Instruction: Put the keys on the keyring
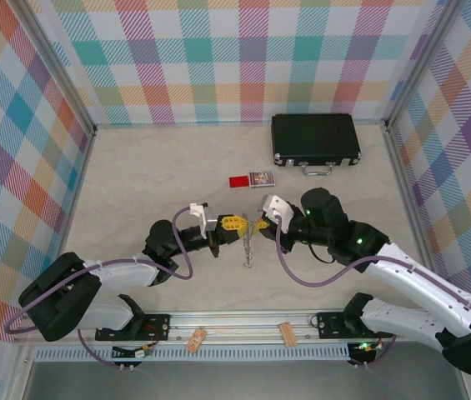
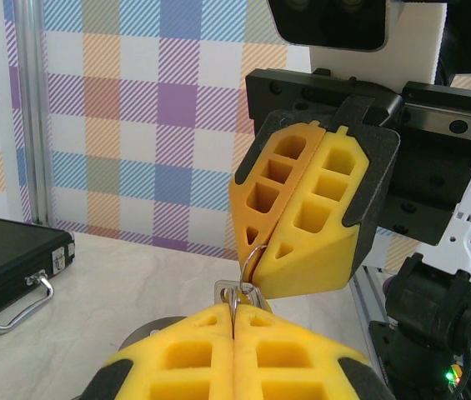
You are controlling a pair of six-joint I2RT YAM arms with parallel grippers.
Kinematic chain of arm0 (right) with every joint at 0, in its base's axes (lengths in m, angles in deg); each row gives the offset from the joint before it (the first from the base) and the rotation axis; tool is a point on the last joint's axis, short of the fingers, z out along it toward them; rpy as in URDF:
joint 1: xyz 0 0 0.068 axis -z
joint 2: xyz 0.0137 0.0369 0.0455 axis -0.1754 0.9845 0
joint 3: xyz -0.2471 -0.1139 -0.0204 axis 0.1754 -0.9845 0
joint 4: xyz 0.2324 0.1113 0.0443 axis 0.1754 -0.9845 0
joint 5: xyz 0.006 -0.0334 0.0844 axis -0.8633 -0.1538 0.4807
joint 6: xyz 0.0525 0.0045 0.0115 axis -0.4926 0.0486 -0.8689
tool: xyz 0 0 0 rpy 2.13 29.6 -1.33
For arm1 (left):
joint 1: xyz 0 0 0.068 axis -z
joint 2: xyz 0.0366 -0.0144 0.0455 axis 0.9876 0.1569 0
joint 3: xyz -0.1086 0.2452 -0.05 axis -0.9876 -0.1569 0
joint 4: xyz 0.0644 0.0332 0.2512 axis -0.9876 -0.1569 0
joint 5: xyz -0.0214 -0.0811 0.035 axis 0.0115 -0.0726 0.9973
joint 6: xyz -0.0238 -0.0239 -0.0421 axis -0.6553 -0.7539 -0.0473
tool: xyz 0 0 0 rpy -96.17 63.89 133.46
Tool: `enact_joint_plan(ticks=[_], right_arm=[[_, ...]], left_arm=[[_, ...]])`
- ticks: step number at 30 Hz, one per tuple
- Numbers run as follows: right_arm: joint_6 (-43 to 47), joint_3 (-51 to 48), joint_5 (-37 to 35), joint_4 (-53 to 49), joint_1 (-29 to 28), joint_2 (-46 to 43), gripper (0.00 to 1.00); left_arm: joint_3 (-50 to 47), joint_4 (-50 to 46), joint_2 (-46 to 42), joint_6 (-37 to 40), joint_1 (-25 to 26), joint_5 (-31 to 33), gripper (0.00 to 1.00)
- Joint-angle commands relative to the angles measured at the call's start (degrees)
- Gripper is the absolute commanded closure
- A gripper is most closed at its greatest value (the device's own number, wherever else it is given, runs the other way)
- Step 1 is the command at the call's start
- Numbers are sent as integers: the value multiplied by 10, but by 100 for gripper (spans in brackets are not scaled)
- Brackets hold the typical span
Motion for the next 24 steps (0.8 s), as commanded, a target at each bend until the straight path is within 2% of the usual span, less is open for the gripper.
enact_joint_plan(ticks=[1, 24], right_arm=[[9, -1, 17, 15, 2, 6, 100], [10, -3, 24, 15, 3, 21, 100]], left_arm=[[1, 33, -4, -3, -3, -6, 100], [5, 33, 0, -10, -3, -13, 100]])
